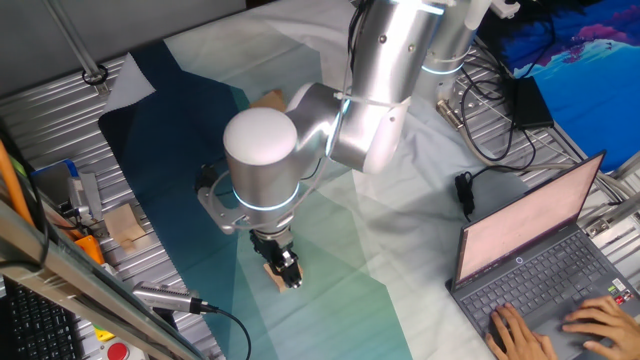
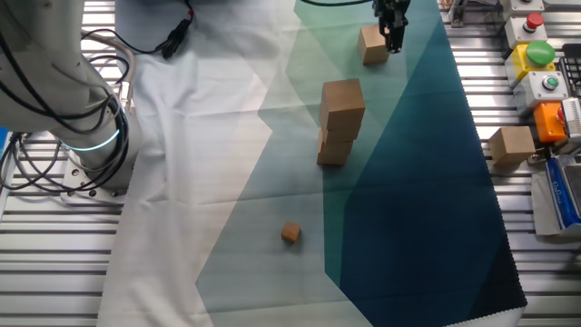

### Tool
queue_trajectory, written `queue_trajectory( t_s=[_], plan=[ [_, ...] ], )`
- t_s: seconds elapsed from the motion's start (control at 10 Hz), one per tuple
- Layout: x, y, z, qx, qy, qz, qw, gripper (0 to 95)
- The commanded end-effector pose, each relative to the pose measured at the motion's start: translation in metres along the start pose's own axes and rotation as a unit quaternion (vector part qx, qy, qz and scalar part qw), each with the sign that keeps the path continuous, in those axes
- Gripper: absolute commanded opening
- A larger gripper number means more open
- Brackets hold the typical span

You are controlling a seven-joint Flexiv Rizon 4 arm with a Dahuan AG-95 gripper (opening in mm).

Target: Stack the blocks in a vertical line of five

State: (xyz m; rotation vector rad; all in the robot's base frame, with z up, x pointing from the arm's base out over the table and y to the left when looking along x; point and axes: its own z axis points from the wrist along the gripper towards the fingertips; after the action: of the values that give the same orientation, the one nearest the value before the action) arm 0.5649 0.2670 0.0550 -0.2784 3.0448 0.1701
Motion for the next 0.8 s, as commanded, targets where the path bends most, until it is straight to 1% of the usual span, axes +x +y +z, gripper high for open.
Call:
queue_trajectory(
  t_s=[0.1, 0.5, 0.6, 0.7, 0.8],
  plan=[
    [0.0, 0.002, 0.002, 0.001, 0.0, 0.006, 1.0, 76.0],
    [0.002, 0.003, 0.012, 0.005, -0.001, 0.009, 0.9999, 76.0],
    [0.003, 0.002, 0.013, 0.006, -0.001, 0.008, 0.9999, 57.0],
    [0.003, 0.002, 0.014, 0.009, -0.001, 0.005, 0.9999, 57.0],
    [0.003, 0.002, 0.014, 0.014, 0.0, 0.004, 0.9999, 19.0]
  ],
)
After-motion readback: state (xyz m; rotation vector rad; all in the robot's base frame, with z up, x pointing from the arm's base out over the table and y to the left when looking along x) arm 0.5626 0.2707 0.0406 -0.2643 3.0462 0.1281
